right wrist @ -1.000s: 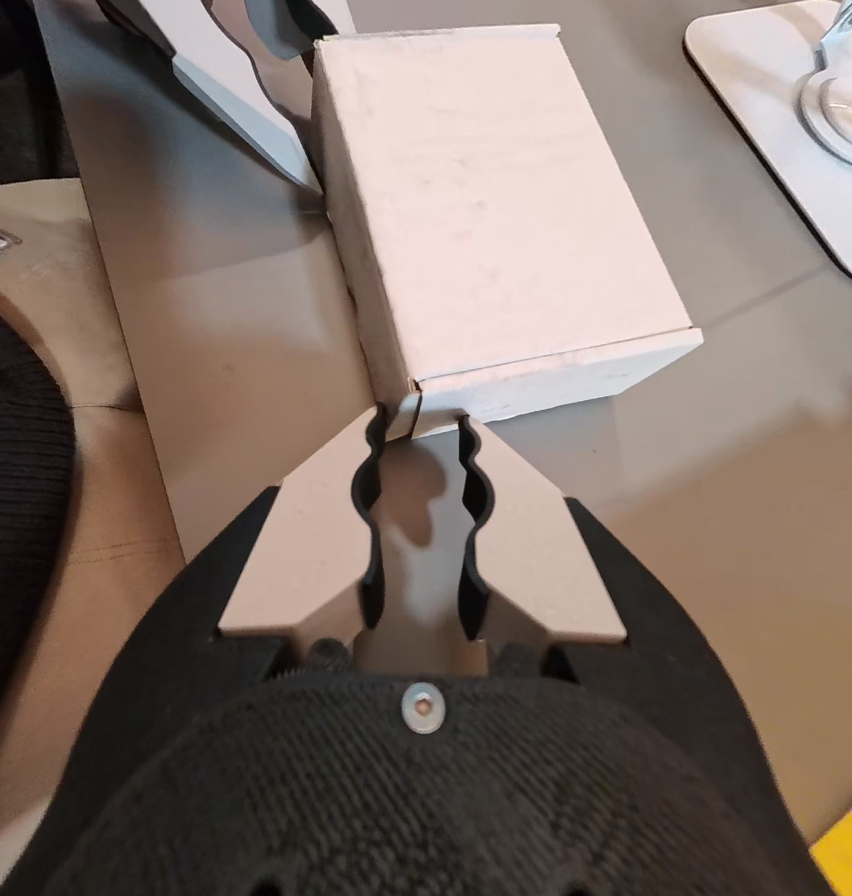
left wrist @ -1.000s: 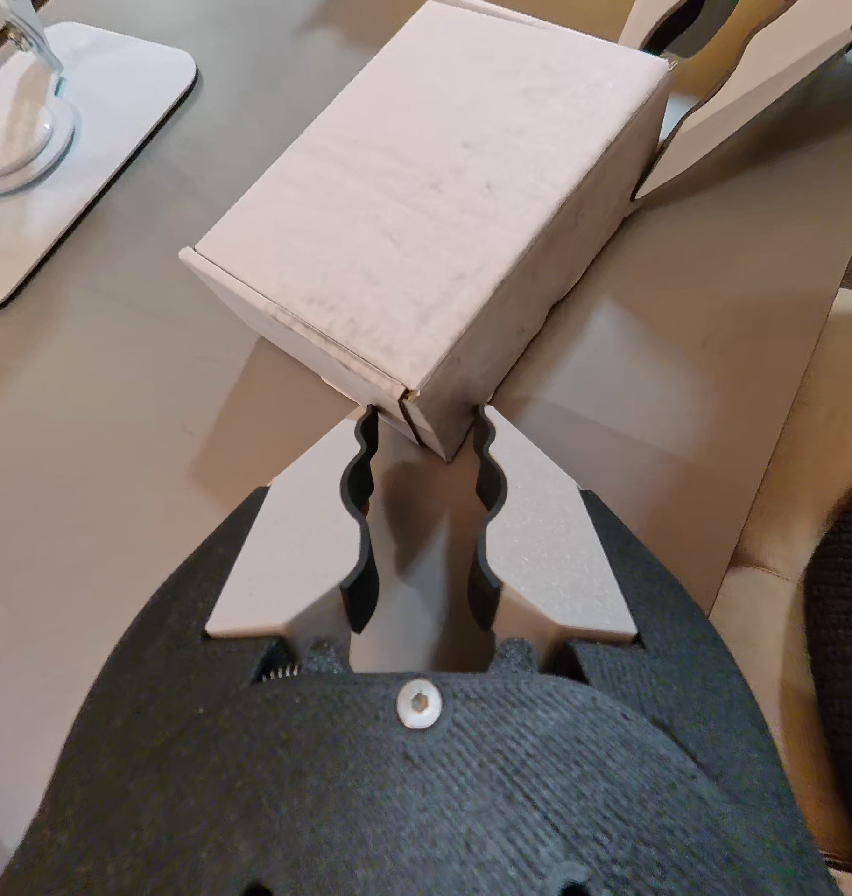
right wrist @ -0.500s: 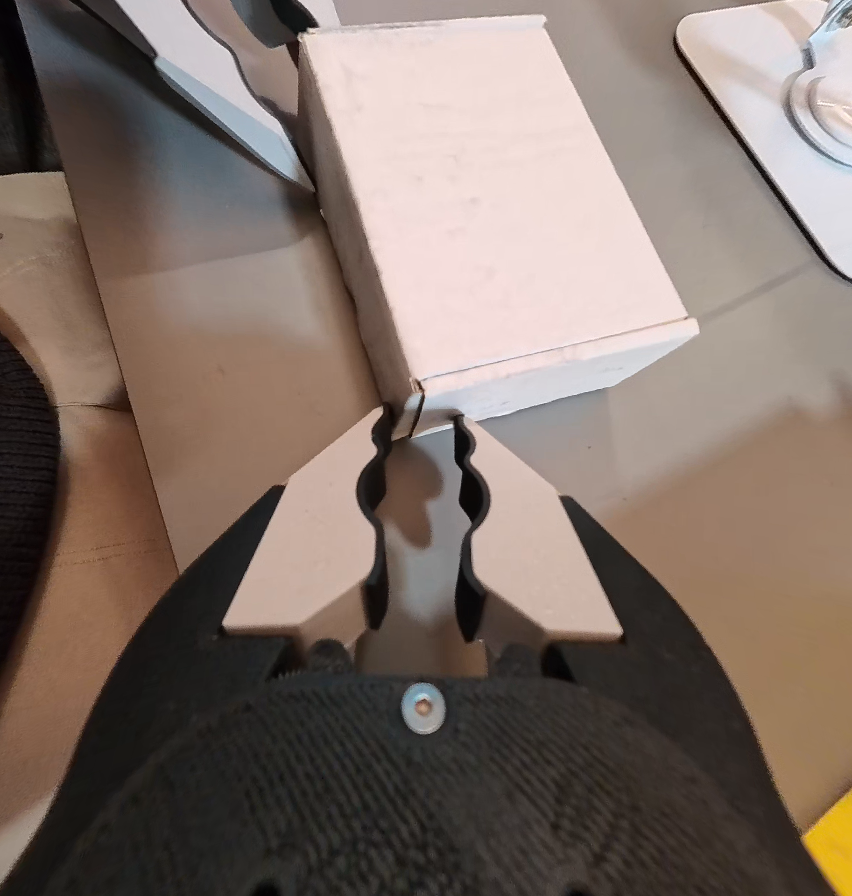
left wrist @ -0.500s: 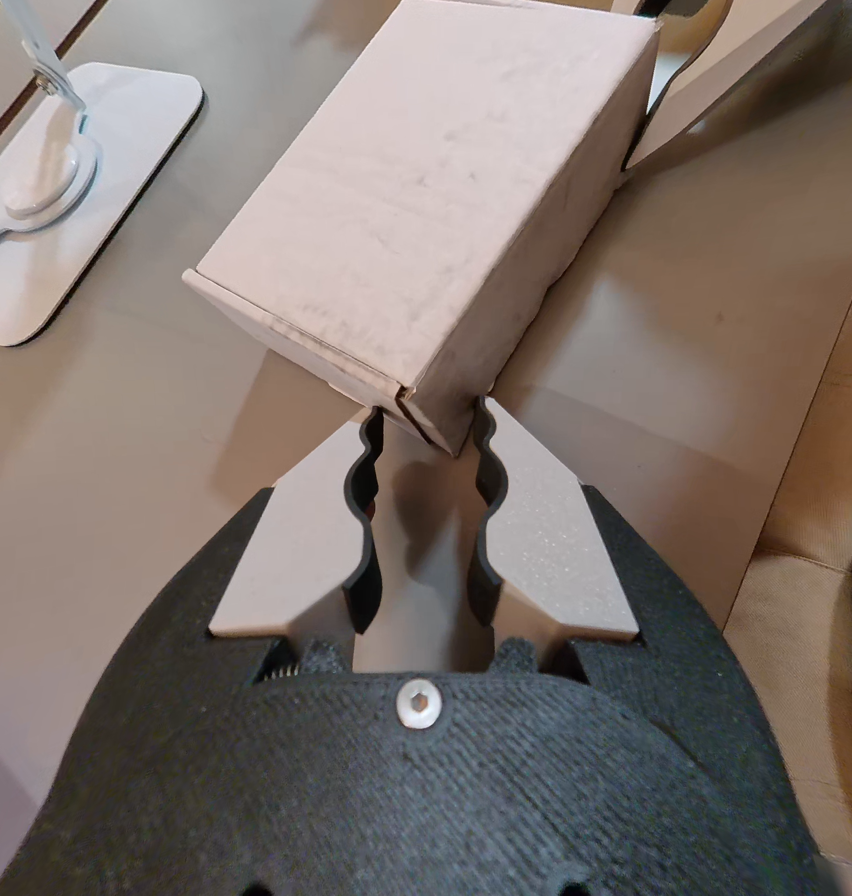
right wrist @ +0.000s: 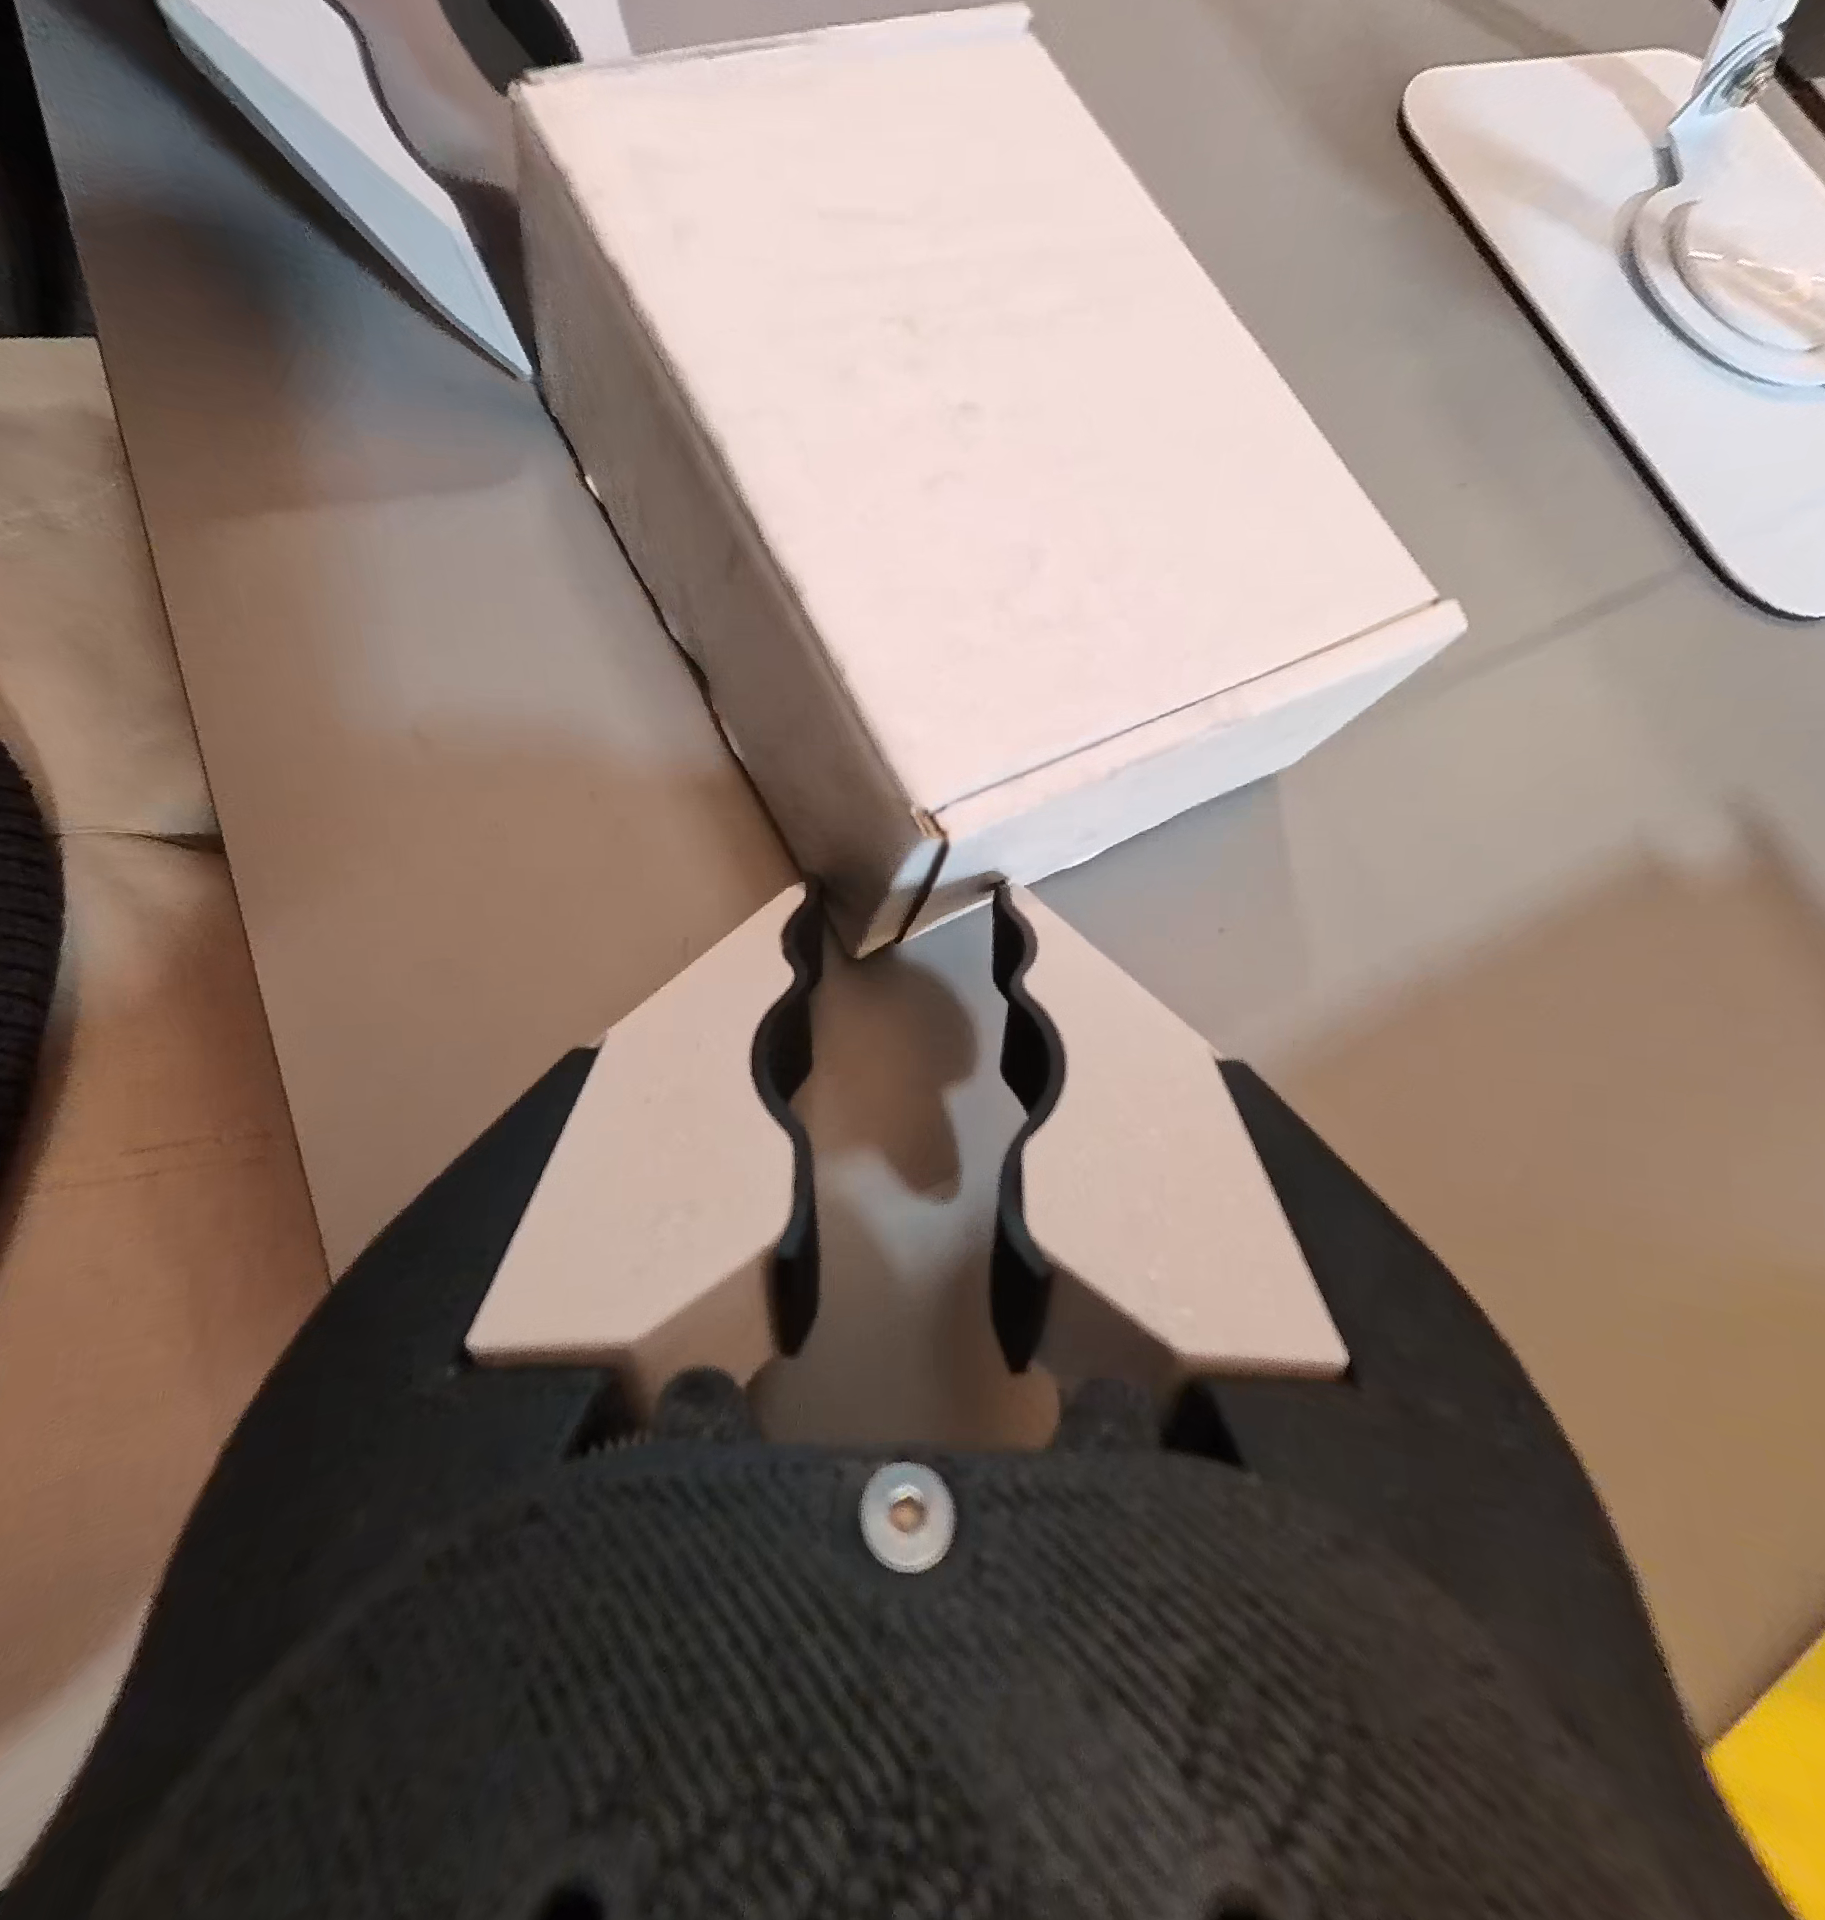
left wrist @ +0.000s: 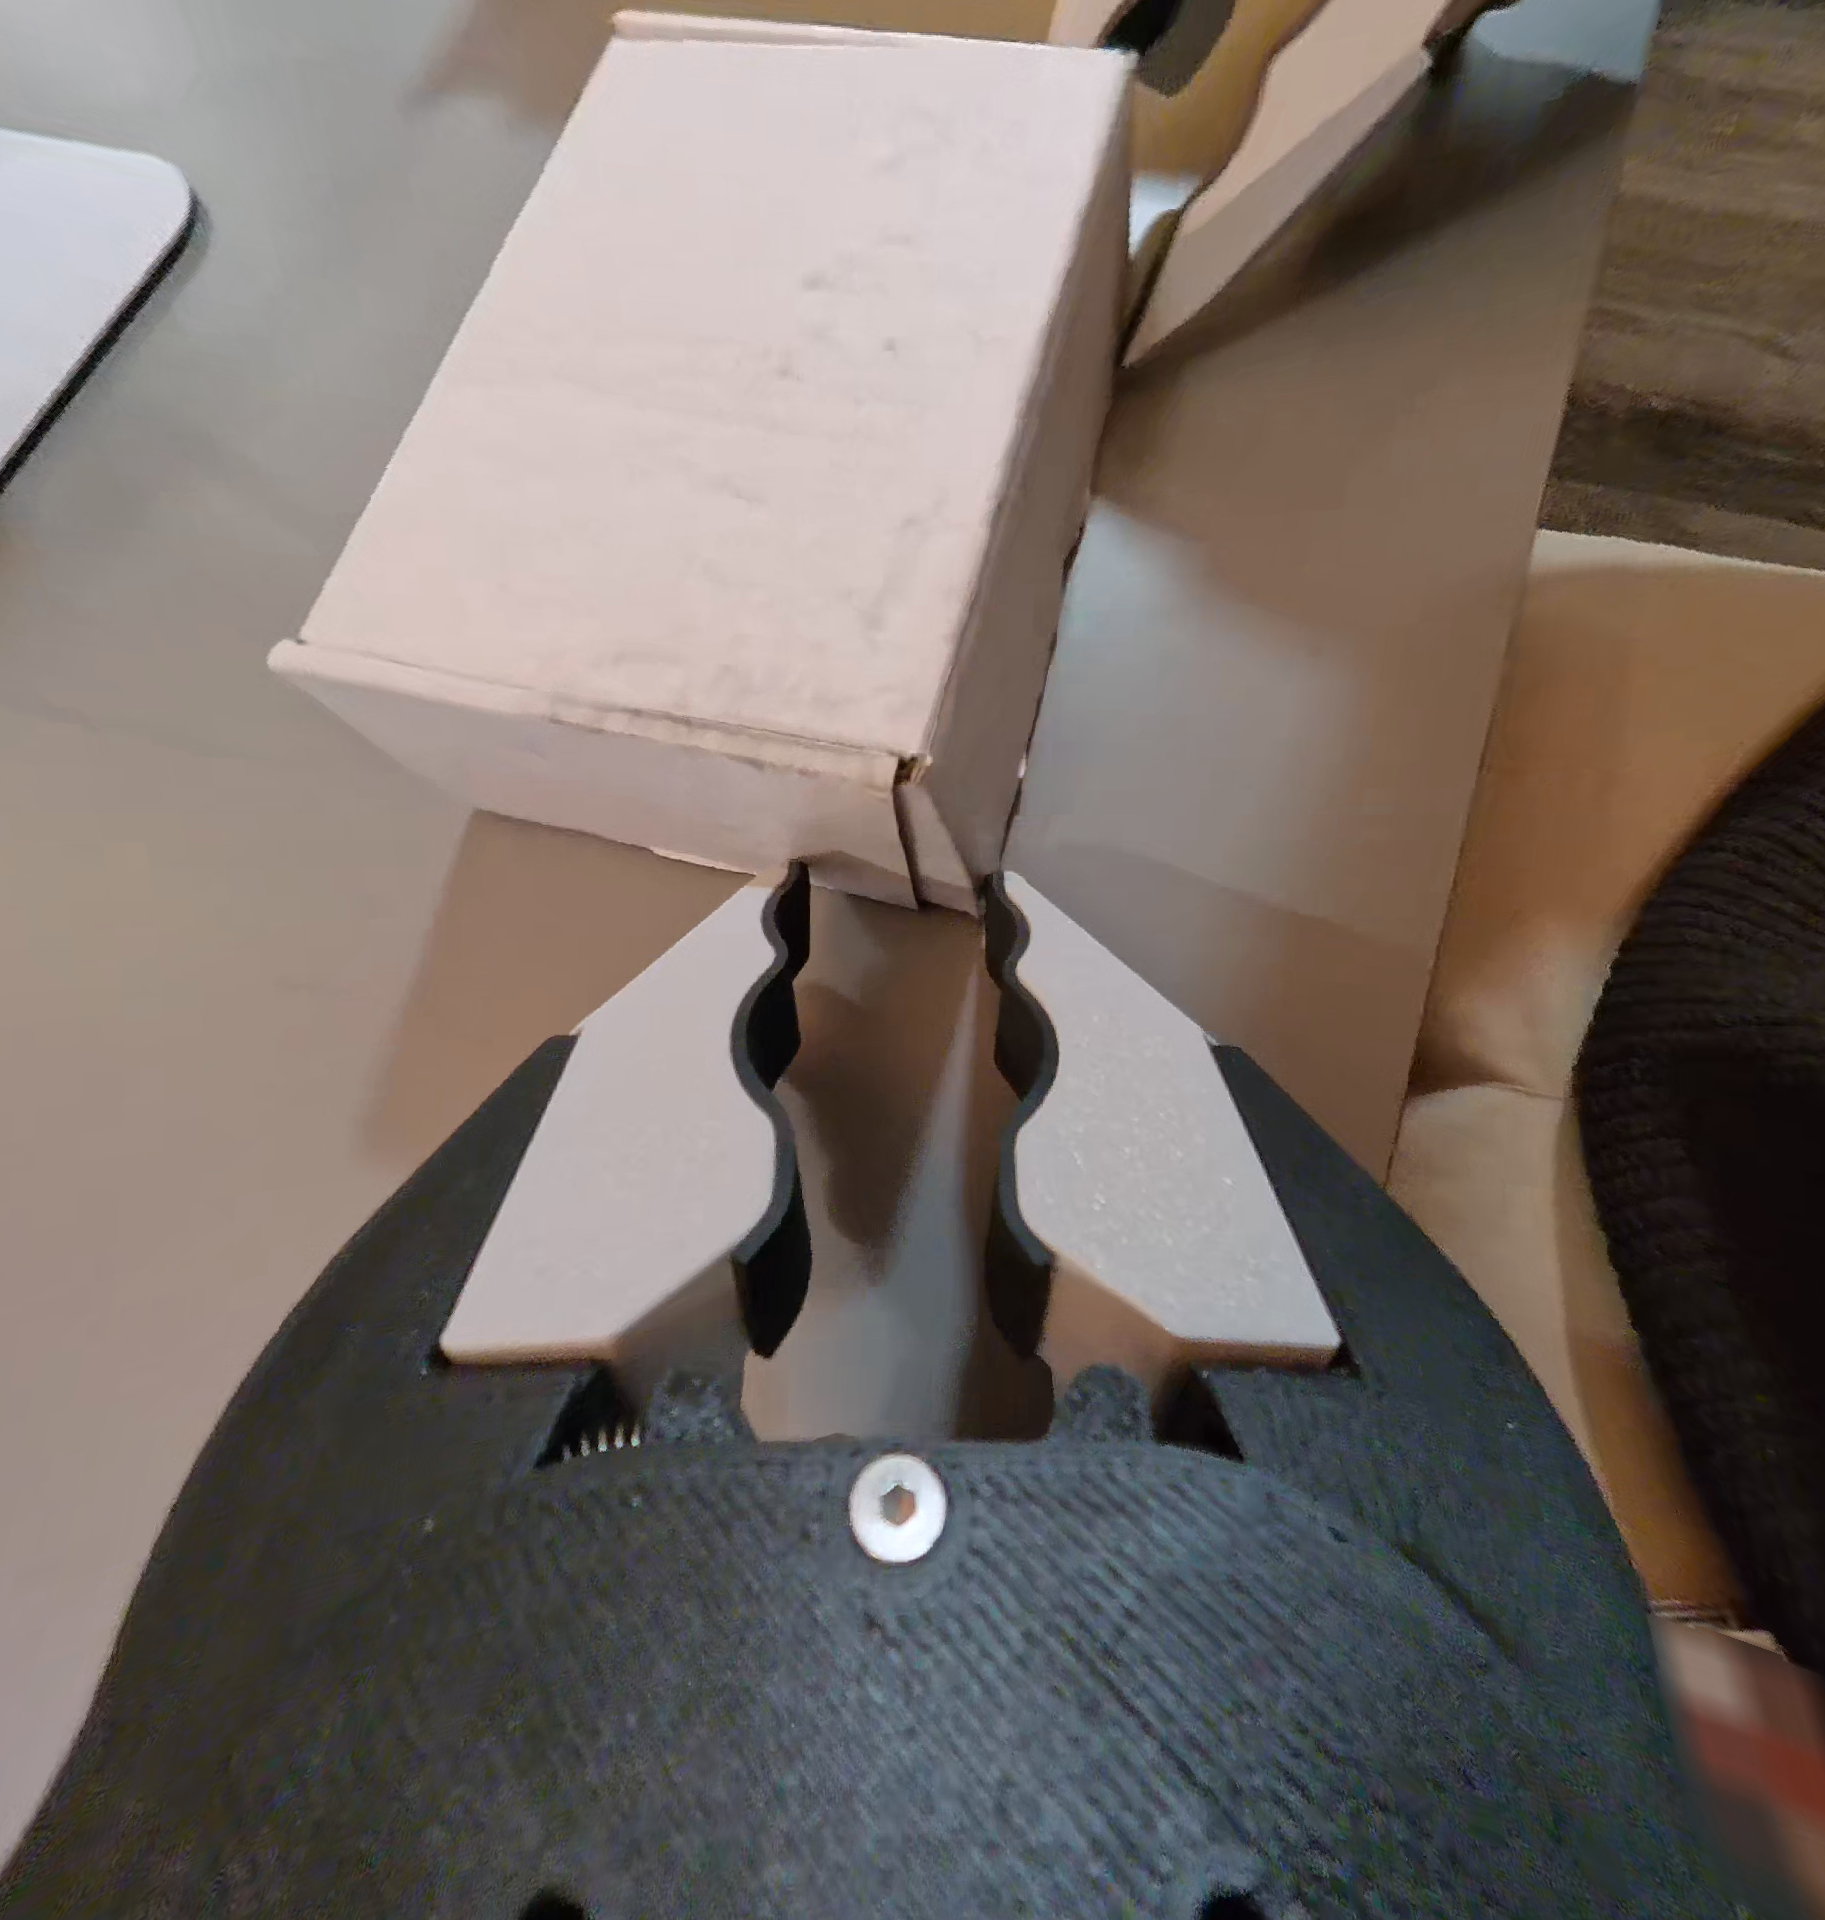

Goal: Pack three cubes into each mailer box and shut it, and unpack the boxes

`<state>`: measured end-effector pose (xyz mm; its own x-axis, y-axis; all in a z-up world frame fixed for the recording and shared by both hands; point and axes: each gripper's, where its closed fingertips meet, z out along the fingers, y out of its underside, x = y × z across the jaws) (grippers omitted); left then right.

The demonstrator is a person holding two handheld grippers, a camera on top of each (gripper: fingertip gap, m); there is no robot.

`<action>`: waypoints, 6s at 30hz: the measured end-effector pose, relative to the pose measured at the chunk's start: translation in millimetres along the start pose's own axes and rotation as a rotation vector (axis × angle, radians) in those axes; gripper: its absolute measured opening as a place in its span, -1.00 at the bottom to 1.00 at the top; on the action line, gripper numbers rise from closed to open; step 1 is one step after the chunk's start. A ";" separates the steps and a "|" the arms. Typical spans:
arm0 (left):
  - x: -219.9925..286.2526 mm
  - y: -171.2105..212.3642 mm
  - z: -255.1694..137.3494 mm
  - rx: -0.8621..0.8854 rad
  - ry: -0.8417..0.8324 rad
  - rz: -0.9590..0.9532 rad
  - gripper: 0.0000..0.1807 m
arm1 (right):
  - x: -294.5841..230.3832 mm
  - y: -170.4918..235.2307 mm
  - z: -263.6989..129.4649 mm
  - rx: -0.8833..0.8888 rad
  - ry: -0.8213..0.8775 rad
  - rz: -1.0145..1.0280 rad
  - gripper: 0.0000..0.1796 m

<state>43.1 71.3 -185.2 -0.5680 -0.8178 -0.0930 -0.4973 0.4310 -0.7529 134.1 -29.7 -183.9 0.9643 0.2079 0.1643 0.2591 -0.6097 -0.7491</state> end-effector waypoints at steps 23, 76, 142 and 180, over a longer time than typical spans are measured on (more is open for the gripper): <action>-2.5 -0.8 2.6 -0.007 -0.095 0.091 -0.76 | -1.1 0.0 -0.9 -0.025 -0.034 0.060 -0.67; -45.6 -14.0 28.2 -0.003 -0.006 0.180 0.28 | -1.8 5.1 2.7 -0.006 -0.019 0.064 -0.65; -40.1 -37.9 -1.7 0.208 0.109 -0.043 0.25 | 5.6 -21.0 -3.8 0.103 -0.196 0.263 0.37; -5.3 -35.1 20.6 0.057 0.245 -0.111 0.64 | 3.4 -82.1 -38.4 0.243 0.211 -0.195 0.41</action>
<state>77.0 52.6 -171.8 -0.6569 -0.7394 0.1476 -0.5321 0.3160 -0.7855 118.2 -8.3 -97.2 0.8947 0.1243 0.4290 0.4430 -0.3692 -0.8170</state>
